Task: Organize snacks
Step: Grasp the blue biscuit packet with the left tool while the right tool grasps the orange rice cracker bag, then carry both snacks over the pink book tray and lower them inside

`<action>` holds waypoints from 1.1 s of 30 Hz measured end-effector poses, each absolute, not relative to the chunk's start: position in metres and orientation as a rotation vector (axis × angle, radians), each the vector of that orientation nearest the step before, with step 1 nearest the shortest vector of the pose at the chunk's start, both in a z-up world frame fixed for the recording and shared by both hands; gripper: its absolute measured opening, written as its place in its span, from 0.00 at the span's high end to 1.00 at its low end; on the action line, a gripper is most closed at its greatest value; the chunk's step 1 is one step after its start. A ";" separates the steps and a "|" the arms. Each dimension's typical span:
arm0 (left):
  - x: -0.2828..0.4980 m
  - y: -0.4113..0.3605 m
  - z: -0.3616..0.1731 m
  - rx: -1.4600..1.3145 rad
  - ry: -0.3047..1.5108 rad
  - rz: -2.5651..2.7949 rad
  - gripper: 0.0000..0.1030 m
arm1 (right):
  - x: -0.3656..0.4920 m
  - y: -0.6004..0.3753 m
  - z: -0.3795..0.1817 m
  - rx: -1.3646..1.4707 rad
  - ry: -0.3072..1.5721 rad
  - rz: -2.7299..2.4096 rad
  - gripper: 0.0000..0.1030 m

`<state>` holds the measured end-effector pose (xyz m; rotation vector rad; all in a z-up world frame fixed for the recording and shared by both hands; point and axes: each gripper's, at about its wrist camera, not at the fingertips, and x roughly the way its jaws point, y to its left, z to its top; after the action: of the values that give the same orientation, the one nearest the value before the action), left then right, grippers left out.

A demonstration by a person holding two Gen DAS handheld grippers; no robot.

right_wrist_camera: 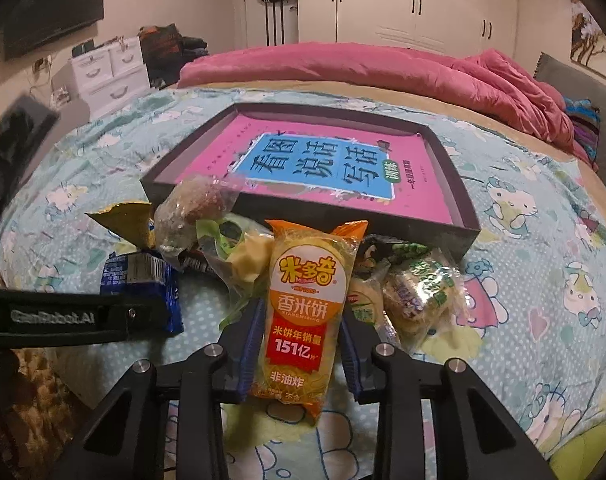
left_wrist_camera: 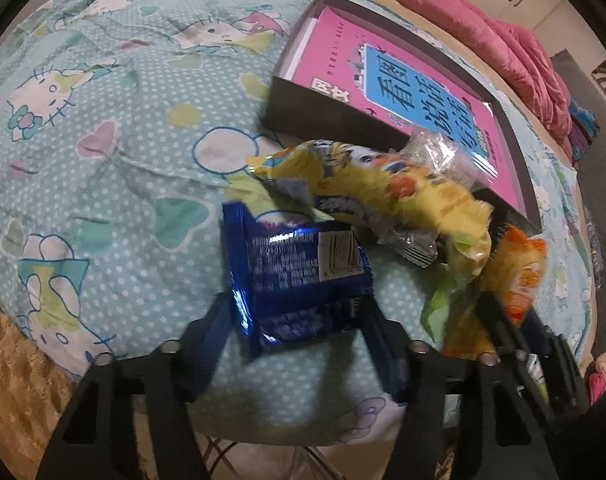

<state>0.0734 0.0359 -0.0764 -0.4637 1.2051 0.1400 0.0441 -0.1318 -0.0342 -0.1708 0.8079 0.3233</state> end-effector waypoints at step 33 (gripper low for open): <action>0.042 0.081 -0.040 -0.470 1.082 0.197 0.55 | 0.072 -0.210 -0.017 0.089 0.812 0.305 0.75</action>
<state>0.0416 0.0815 -0.0400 -0.4698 1.0815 0.1968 0.0722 -0.2102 -0.0173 0.0888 0.8118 0.3052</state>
